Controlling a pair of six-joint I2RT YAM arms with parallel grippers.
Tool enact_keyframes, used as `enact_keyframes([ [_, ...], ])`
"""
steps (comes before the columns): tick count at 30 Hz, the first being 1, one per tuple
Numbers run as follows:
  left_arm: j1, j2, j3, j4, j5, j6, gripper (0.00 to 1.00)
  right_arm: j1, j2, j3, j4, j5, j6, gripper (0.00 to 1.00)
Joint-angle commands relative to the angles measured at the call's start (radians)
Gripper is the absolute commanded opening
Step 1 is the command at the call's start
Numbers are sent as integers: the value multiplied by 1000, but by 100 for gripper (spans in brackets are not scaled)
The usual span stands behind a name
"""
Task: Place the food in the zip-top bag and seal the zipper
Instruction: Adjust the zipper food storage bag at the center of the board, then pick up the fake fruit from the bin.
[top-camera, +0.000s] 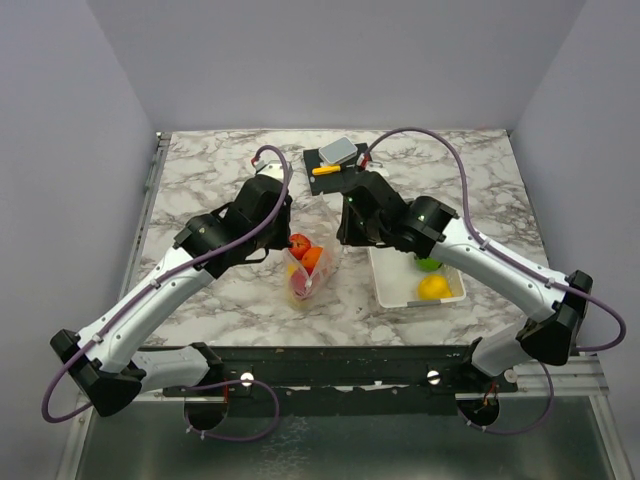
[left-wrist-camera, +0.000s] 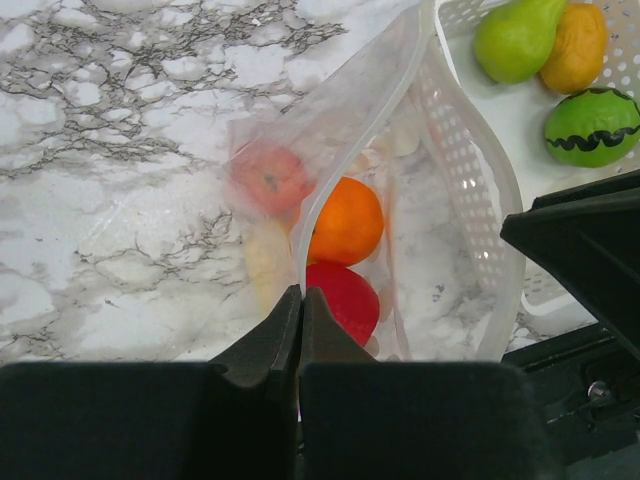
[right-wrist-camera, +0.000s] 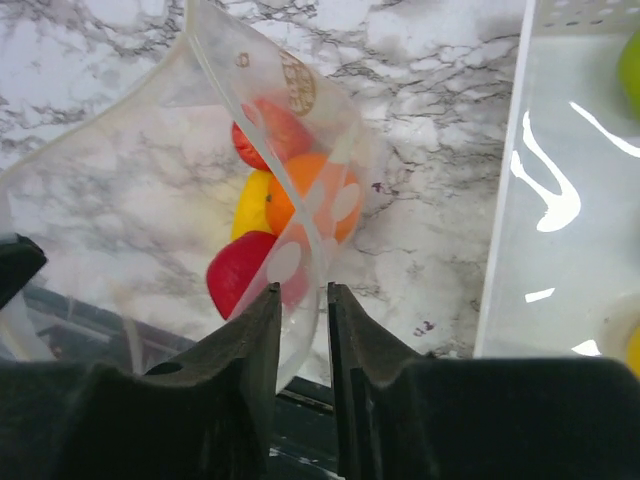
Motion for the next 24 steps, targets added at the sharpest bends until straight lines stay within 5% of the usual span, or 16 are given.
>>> enact_keyframes([
  [1,0,7,-6,0,-18,12,0,-1,-42,12,-75,75,-3,35],
  [10,1,10,-18,9,-16,20,0,-4,-204,-32,-231,236,63,66],
  [24,2,19,-12,14,-8,28,0,-63,-326,-211,-366,281,116,77],
])
